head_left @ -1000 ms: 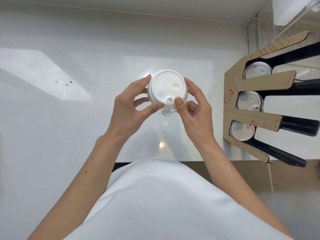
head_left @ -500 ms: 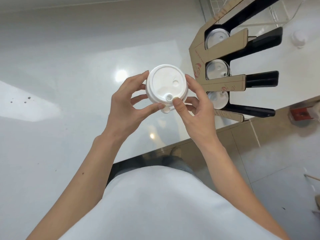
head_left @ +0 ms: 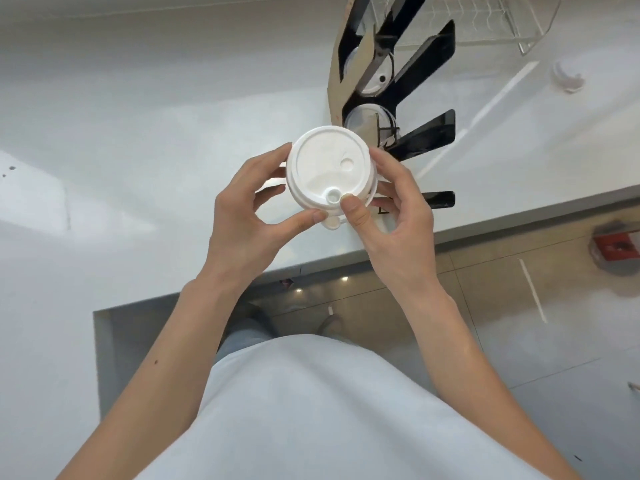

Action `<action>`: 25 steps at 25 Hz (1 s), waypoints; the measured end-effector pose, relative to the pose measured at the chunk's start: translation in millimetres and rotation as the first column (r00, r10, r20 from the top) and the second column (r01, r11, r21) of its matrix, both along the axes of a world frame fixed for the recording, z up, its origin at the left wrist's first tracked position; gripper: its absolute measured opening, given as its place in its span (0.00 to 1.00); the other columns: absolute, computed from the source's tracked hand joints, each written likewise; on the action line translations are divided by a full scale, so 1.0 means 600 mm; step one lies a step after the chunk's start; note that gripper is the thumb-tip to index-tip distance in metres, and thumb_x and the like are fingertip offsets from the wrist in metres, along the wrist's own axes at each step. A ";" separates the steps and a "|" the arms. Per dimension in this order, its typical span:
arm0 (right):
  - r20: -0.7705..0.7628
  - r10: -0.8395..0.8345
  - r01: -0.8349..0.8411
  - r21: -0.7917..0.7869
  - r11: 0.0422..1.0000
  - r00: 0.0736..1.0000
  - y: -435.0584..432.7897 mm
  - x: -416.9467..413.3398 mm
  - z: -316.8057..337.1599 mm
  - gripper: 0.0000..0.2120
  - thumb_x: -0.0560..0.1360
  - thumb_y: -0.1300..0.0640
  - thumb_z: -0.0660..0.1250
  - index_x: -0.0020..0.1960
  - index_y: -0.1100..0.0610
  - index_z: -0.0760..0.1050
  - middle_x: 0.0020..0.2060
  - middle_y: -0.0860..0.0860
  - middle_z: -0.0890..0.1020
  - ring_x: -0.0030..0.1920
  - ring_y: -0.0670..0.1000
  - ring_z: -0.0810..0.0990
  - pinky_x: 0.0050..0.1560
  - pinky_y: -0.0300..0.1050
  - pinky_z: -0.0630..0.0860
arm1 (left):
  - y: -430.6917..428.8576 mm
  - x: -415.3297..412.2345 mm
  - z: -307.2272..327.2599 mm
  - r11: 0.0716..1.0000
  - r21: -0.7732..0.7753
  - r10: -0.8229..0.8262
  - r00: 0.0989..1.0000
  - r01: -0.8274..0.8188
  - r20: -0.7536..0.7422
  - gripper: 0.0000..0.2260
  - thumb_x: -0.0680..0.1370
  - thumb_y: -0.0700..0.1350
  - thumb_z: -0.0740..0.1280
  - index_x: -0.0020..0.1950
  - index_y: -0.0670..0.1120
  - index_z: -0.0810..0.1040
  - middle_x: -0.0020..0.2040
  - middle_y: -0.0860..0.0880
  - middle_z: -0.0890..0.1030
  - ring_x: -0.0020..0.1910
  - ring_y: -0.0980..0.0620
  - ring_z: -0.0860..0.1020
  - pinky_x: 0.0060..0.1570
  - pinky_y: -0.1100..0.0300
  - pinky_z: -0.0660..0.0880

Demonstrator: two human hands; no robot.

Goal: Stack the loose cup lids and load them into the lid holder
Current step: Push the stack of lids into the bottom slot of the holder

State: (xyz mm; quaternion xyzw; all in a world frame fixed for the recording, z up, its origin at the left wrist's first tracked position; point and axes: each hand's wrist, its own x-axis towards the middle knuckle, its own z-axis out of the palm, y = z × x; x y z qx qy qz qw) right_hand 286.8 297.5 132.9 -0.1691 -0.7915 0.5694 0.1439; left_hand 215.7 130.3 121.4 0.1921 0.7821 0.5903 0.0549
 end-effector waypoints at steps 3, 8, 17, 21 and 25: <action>-0.022 0.004 -0.004 0.004 1.000 1.000 0.046 0.033 0.002 0.26 0.75 0.52 0.74 0.70 0.54 0.72 0.64 0.50 0.78 0.60 0.49 0.80 0.62 0.51 0.78 | 0.048 0.039 -0.001 0.999 0.033 0.015 0.999 -0.016 0.048 0.33 0.69 0.46 0.80 0.72 0.46 0.73 0.66 0.51 0.77 0.63 0.51 0.78 0.62 0.56 0.78; 0.020 0.005 -0.006 0.008 1.000 1.000 0.110 0.064 0.006 0.27 0.73 0.50 0.75 0.70 0.50 0.72 0.63 0.47 0.79 0.60 0.49 0.79 0.64 0.51 0.76 | 0.109 0.072 0.004 0.995 0.085 0.032 0.987 -0.046 0.157 0.24 0.75 0.44 0.74 0.71 0.46 0.75 0.67 0.48 0.79 0.63 0.50 0.79 0.63 0.54 0.77; 0.088 -0.039 0.042 -0.030 0.999 0.995 0.162 0.033 -0.009 0.20 0.76 0.53 0.72 0.67 0.51 0.75 0.60 0.45 0.82 0.57 0.47 0.80 0.59 0.46 0.78 | 0.158 0.020 -0.008 0.993 0.092 0.031 0.927 -0.071 0.374 0.17 0.76 0.44 0.74 0.64 0.44 0.81 0.57 0.50 0.85 0.57 0.54 0.84 0.57 0.61 0.79; 0.154 -0.072 0.071 0.011 0.997 0.985 0.172 0.006 -0.011 0.18 0.77 0.53 0.71 0.65 0.50 0.76 0.58 0.43 0.82 0.56 0.45 0.81 0.57 0.44 0.79 | 0.161 -0.024 -0.024 0.993 0.118 -0.048 0.874 -0.011 0.484 0.16 0.75 0.43 0.75 0.62 0.45 0.82 0.56 0.48 0.86 0.56 0.55 0.84 0.59 0.57 0.79; 0.255 -0.077 0.086 -0.026 0.996 0.964 0.183 -0.020 -0.026 0.13 0.77 0.57 0.70 0.61 0.52 0.79 0.55 0.44 0.84 0.48 0.41 0.81 0.51 0.43 0.80 | 0.159 -0.053 -0.055 0.993 0.109 -0.092 0.821 0.036 0.563 0.16 0.73 0.42 0.77 0.60 0.48 0.81 0.56 0.49 0.86 0.55 0.52 0.84 0.60 0.53 0.80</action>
